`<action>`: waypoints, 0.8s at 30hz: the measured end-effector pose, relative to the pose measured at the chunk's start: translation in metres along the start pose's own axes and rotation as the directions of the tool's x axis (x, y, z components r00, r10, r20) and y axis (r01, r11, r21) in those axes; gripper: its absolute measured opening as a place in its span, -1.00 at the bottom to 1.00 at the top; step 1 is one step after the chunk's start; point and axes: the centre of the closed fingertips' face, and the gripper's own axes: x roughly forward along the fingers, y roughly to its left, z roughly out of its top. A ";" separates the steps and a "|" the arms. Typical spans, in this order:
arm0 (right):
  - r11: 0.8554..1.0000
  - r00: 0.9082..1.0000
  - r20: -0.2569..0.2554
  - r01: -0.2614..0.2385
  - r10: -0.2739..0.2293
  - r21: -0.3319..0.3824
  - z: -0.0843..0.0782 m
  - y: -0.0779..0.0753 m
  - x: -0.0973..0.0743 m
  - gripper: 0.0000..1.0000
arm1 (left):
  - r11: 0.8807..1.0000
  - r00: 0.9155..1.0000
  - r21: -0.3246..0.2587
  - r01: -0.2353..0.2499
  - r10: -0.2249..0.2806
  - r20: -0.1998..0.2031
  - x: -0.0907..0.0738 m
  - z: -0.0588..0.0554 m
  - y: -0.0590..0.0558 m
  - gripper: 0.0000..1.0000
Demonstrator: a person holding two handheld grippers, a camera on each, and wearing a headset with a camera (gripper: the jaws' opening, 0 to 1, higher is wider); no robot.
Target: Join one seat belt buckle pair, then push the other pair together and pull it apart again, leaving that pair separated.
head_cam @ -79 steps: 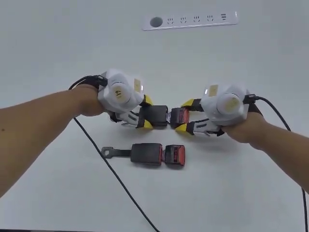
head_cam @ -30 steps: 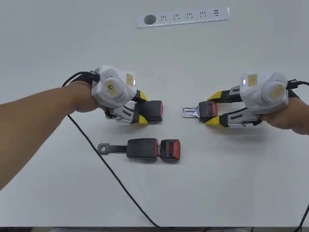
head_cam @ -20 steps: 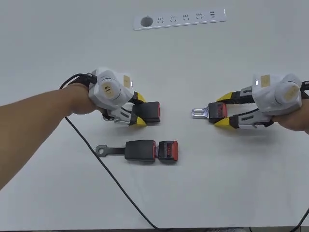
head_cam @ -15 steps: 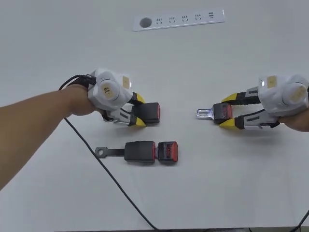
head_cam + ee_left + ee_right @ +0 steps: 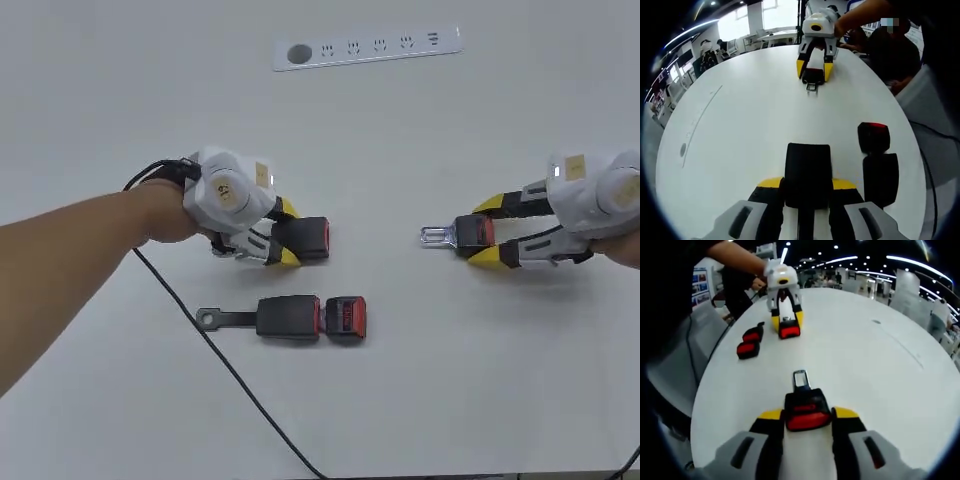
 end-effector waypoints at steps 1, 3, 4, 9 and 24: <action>1.000 1.000 -0.006 0.008 -0.008 -0.004 0.000 0.000 0.000 -0.24 | 1.000 1.000 -0.001 -0.004 0.004 -0.004 0.000 0.000 0.000 -0.28; 0.999 0.999 -0.014 0.030 -0.030 0.014 -0.001 -0.001 -0.001 -0.17 | 1.000 1.000 -0.013 -0.015 0.015 -0.013 0.000 0.000 0.000 -0.25; 0.999 0.999 -0.017 0.039 -0.039 0.034 -0.002 -0.001 -0.001 -0.11 | 0.999 1.000 -0.033 -0.028 0.027 -0.016 0.000 0.000 0.001 -0.21; 0.977 0.987 0.078 0.122 -0.137 0.172 0.016 -0.005 -0.006 0.24 | 0.989 0.994 -0.098 -0.109 0.111 0.015 -0.012 0.008 0.008 0.10; 0.879 0.890 0.160 0.368 -0.428 0.305 0.057 0.014 -0.038 0.73 | 0.822 0.862 -0.387 -0.418 0.493 0.118 -0.088 0.012 0.009 0.80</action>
